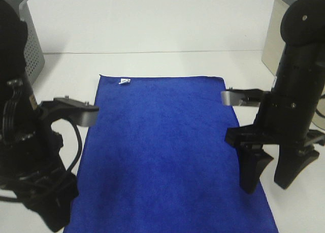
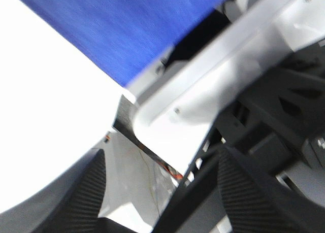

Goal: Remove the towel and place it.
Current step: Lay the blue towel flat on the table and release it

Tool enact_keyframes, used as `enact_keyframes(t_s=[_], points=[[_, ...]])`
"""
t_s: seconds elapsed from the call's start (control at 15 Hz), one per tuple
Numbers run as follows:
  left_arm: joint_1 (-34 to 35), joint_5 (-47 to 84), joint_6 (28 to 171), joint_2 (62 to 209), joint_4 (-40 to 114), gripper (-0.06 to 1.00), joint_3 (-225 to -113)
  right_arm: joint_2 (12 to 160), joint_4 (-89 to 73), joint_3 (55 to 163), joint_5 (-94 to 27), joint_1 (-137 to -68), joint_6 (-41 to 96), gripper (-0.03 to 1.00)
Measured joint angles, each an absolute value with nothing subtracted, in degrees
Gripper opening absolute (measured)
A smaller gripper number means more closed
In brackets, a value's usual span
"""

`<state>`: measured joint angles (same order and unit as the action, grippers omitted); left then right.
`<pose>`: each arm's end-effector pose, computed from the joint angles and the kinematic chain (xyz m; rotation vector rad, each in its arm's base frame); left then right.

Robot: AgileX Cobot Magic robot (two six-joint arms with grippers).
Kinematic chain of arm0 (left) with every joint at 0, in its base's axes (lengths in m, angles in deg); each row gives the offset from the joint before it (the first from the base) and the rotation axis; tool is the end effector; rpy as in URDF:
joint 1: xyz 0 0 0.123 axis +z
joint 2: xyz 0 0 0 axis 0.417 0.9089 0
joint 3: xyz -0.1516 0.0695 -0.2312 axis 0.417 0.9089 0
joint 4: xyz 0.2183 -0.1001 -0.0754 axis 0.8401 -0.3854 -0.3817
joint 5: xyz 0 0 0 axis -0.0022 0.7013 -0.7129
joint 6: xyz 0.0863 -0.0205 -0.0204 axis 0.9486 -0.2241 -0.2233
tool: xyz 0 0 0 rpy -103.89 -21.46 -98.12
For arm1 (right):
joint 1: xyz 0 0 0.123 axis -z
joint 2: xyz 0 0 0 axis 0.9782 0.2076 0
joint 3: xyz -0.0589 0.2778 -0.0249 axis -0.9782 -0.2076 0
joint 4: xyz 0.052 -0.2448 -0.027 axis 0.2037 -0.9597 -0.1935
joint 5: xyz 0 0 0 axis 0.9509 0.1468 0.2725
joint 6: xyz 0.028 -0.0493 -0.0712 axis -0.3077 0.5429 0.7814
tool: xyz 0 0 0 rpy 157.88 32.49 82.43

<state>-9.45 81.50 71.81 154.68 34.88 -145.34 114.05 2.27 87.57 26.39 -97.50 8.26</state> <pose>0.2060 -0.1667 0.2027 -0.8452 -2.7959 0.2920 0.2562 0.1192 0.1730 0.3380 -2.7763 -0.3373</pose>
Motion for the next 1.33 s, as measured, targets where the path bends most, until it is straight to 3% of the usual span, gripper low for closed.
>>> enact_keyframes(t_s=[0.47, 0.67, 1.0, 1.33], points=[[9.3, 79.8, 69.9, 154.9, 41.0, 0.61, -158.4, 116.3, -13.2, 114.2, 26.7, -95.6, 2.0, 0.68], [17.9, 78.7, 71.6, 160.1, 41.5, 0.61, -166.9, 124.2, -9.0, 129.7, 26.7, -88.9, 6.2, 0.68], [20.2, 75.6, 71.5, 166.4, 42.8, 0.61, -174.1, 126.2, -10.8, 134.3, 26.9, -88.6, 5.9, 0.68], [20.2, 72.7, 69.6, 171.1, 40.2, 0.69, -179.1, 128.3, -9.5, 134.5, 26.9, -88.6, 5.2, 0.83]])
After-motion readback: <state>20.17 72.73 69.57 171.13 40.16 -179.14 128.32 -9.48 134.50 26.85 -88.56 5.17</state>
